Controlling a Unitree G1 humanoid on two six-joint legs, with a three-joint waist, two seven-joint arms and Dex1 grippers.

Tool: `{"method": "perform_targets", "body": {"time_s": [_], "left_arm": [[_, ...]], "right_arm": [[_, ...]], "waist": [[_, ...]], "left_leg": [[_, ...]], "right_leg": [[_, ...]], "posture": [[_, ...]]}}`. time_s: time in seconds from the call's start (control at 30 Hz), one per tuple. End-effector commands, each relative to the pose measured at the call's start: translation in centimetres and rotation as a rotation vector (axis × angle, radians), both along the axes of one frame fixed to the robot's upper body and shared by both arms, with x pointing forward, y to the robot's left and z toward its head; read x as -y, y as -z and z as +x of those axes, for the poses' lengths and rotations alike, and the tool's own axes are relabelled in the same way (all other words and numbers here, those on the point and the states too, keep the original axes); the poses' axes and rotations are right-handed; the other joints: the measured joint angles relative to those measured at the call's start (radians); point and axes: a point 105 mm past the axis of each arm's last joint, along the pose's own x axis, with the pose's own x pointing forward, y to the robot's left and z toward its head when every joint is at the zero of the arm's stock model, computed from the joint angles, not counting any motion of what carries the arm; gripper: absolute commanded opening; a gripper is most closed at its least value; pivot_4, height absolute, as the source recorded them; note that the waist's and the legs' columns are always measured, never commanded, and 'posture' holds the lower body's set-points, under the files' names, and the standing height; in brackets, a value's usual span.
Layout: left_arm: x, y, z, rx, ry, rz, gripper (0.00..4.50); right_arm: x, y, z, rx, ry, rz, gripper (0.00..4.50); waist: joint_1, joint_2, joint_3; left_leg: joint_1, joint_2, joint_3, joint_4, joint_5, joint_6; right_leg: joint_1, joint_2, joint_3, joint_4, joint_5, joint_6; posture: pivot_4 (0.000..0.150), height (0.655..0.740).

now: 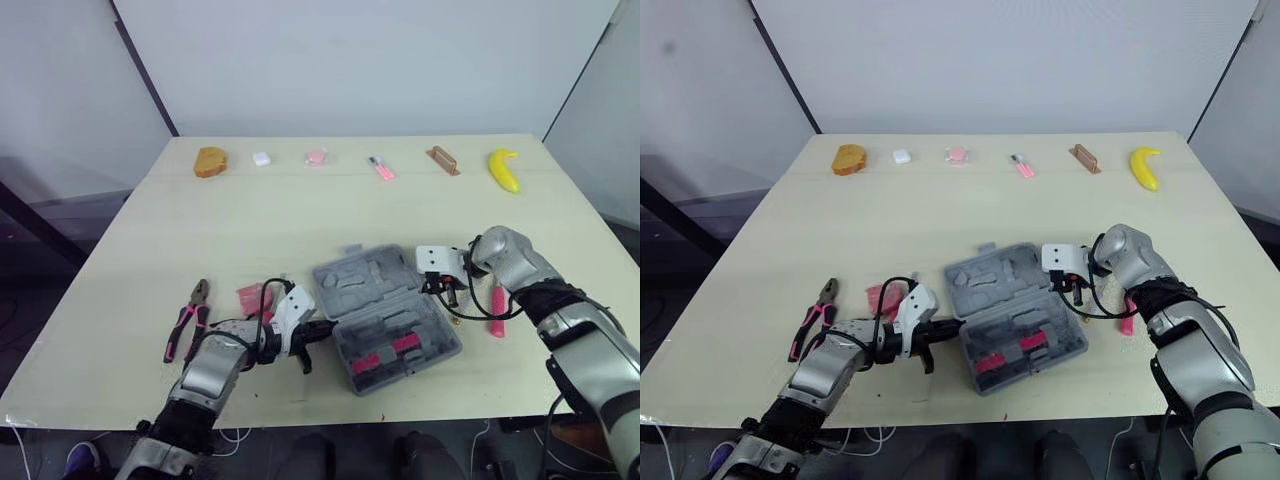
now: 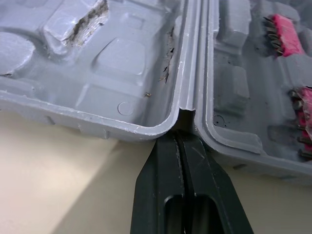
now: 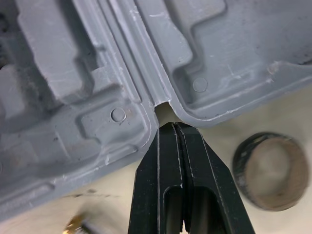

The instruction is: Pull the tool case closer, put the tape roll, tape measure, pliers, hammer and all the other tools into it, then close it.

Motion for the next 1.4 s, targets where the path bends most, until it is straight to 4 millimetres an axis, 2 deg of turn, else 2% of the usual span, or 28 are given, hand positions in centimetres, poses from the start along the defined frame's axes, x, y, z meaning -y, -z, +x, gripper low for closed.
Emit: {"method": "perform_targets", "body": {"time_s": [0.03, 0.43, 0.57, 0.93, 1.13, 1.4], "left_arm": [[-0.7, -0.7, 1.0, 0.035, 0.018, 0.047, 0.05], [-3.0, -0.6, 2.2, 0.039, 0.131, 0.169, 0.05], [-3.1, -0.7, 2.3, 0.032, 0.161, 0.171, 0.05], [-2.5, -0.5, 0.8, 0.008, 0.220, 0.172, 0.05], [-1.7, -0.3, -0.2, 0.006, 0.236, 0.165, 0.05], [-0.2, -0.3, -0.5, 0.008, 0.256, 0.139, 0.05]], "right_arm": [[-1.8, 0.4, -1.8, -0.078, -0.070, 0.053, 0.00], [-2.3, 1.1, -4.6, -0.091, -0.017, 0.151, 0.00], [-2.4, 1.5, -5.0, -0.072, 0.006, 0.176, 0.00], [-2.9, 1.5, -5.9, -0.063, 0.026, 0.212, 0.00], [-1.5, 1.2, -6.0, -0.042, 0.087, 0.214, 0.00], [0.0, 1.2, -6.5, -0.042, 0.120, 0.199, 0.00]], "waist": [[-0.001, 0.000, 0.000], [-0.003, 0.000, 0.000], [-0.008, 0.000, 0.000], [-0.017, 0.000, 0.000], [-0.017, 0.000, 0.000], [0.004, 0.000, 0.000]], "left_leg": [[0.000, 0.000, 0.000, 0.000, 0.000, 0.000], [0.000, 0.000, 0.000, 0.000, 0.000, 0.000], [0.001, 0.000, 0.000, 0.000, 0.000, 0.000], [0.001, 0.000, 0.000, 0.000, 0.000, 0.000], [0.000, 0.000, 0.000, 0.000, 0.000, 0.000], [-0.001, 0.000, 0.000, 0.002, 0.000, 0.001]], "right_leg": [[0.000, 0.000, 0.000, 0.000, 0.000, 0.000], [0.000, 0.001, 0.000, 0.000, 0.000, 0.000], [0.000, 0.002, 0.001, 0.000, 0.000, 0.000], [0.000, 0.002, 0.001, 0.000, 0.000, 0.000], [0.000, 0.001, 0.001, 0.000, 0.000, 0.000], [0.000, 0.001, 0.001, 0.000, 0.000, 0.000]], "posture": [[0.150, 0.7400], [0.150, 0.7400], [0.150, 0.7400], [0.150, 0.7400], [0.150, 0.7400], [0.150, 0.7400]]}}
